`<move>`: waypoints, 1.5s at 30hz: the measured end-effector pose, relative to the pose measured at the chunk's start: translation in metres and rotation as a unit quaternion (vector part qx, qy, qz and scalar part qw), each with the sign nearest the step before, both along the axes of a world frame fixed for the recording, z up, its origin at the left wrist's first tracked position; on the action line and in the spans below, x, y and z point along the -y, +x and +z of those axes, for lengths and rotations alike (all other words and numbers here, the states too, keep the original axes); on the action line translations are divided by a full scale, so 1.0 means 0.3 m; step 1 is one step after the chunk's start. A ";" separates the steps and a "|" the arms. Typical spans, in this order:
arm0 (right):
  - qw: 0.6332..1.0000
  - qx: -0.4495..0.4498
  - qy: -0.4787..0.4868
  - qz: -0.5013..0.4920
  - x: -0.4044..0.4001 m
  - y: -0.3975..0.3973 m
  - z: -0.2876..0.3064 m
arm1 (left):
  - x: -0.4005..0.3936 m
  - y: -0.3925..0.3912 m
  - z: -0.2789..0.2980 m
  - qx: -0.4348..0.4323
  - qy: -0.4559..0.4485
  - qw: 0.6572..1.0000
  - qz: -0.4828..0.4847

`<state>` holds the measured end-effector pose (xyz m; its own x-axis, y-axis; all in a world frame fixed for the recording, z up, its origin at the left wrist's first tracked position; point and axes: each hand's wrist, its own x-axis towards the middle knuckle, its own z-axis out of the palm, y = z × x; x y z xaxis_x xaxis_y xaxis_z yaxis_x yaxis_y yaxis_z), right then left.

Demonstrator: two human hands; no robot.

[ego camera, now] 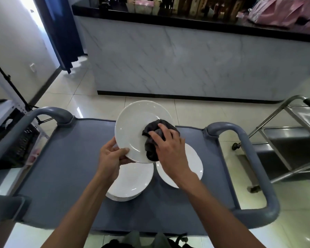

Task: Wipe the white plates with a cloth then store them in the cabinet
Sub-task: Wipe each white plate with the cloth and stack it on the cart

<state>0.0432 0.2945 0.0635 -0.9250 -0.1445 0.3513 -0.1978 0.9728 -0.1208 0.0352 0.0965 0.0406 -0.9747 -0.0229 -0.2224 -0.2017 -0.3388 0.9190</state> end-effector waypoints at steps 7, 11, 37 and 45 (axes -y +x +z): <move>0.999 0.008 -0.039 0.038 -0.044 0.051 -0.027 | -0.138 0.009 0.021 -0.020 -0.014 1.000 0.011; 0.997 0.015 -0.051 0.060 -0.091 0.080 -0.035 | -0.204 0.031 0.027 -0.028 -0.020 0.999 0.023; 0.992 -0.066 -0.072 0.084 -0.239 -0.063 0.074 | -0.290 0.135 0.012 -0.026 -0.095 0.993 -0.071; 0.979 -0.046 -0.065 0.188 -0.168 0.042 0.017 | -0.265 0.155 -0.008 -0.015 -0.080 0.996 -0.042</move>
<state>0.0559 0.3449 0.0687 -0.7782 -0.4175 0.4691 -0.5551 0.8067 -0.2029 0.0817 0.1759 0.0382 -0.9809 0.0262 -0.1930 -0.1946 -0.1699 0.9660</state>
